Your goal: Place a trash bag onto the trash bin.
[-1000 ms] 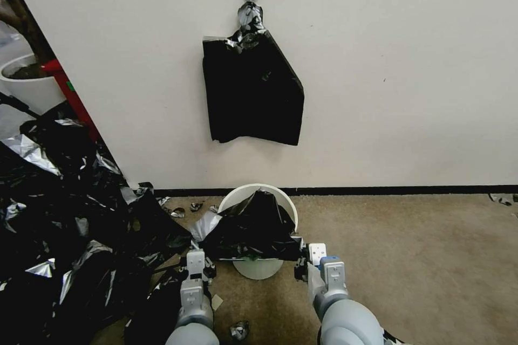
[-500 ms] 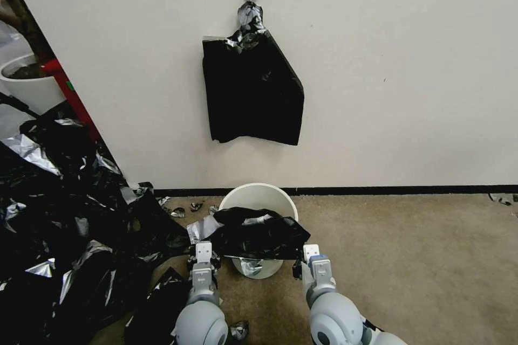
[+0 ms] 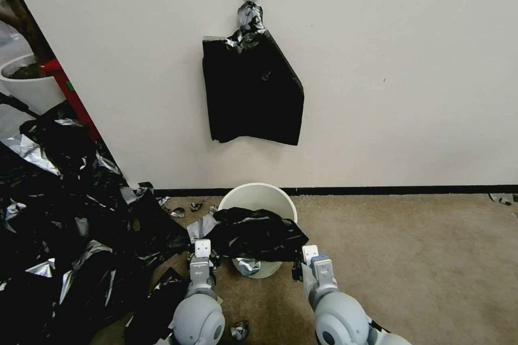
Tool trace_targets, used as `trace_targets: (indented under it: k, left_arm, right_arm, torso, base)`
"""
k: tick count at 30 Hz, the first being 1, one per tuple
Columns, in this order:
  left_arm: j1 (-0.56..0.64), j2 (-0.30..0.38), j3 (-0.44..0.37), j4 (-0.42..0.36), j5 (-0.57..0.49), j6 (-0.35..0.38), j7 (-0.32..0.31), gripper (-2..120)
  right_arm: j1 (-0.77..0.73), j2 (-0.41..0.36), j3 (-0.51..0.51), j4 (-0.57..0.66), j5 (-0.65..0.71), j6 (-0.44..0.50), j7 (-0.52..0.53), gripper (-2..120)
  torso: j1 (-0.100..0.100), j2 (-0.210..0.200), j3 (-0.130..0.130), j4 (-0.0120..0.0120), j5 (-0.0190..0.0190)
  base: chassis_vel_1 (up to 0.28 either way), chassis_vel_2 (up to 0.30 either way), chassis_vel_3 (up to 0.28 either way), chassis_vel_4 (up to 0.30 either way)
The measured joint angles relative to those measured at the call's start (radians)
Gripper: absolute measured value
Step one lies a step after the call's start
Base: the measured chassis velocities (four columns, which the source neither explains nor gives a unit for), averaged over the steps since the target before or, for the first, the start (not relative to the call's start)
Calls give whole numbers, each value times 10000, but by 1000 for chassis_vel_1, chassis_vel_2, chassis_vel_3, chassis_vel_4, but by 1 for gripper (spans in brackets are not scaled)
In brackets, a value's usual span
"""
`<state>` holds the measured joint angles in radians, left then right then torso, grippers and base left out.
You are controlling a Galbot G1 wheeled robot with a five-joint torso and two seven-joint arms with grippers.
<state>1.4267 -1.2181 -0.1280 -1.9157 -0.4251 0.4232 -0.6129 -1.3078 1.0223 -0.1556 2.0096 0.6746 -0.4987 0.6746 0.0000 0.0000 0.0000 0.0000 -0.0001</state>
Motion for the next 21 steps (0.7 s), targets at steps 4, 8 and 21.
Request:
trace_targets:
  k: [4,8,21]
  left_arm:
    - [431,516,-140,-619,32,407,201,40]
    - [864,1033,-259,-1206,158,506,81,55]
    - [1753,1193,-1550,-2459,2138,-2501,1810,97]
  right_arm:
    - [-583,-387,-48,958,-110,77,239,43]
    - [-1190,-653,132,1801,-344,209,292,59]
    - [-591,-509,1792,2380,-946,2609,-2221,99]
  torso:
    - [0,0,0,0,1]
    - [0,0,-1,0,1]
    - [0,0,0,-1,0]
  base:
    - [0,0,0,0]
    - [0,0,0,0]
    - [0,0,0,0]
